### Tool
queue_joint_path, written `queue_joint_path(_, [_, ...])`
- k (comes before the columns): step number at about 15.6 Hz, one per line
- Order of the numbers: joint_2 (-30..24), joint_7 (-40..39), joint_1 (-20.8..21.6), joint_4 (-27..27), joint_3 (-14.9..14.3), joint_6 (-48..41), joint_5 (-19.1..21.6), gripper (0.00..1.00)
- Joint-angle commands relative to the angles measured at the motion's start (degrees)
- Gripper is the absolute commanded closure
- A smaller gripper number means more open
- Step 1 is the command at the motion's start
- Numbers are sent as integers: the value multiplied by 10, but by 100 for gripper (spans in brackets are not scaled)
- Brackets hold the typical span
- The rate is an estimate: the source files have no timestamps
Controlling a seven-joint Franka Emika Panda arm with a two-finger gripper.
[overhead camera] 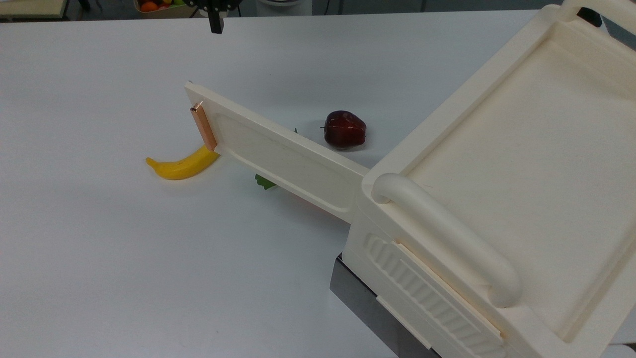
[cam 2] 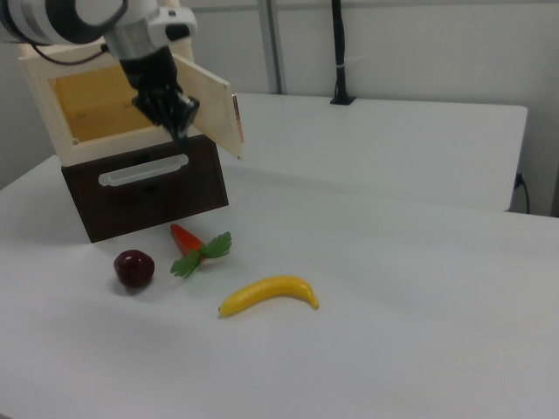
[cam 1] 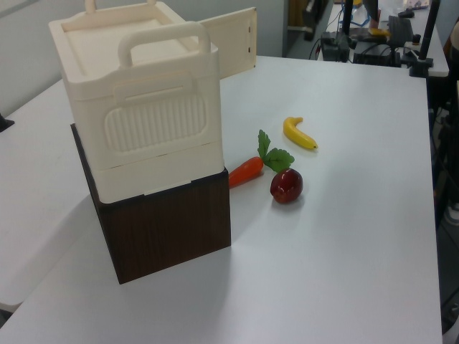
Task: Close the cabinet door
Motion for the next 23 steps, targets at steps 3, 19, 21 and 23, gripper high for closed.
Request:
queue_joint_path(3, [8,91,6,30,8,249,7,100])
queue_joint_path(19, [94,135,34,9,12,459,7,100])
queue_joint_path(21, [91,147,35,9,12,426,7,100])
queue_joint_path(23, [86,160,38,10,14,407,10,100])
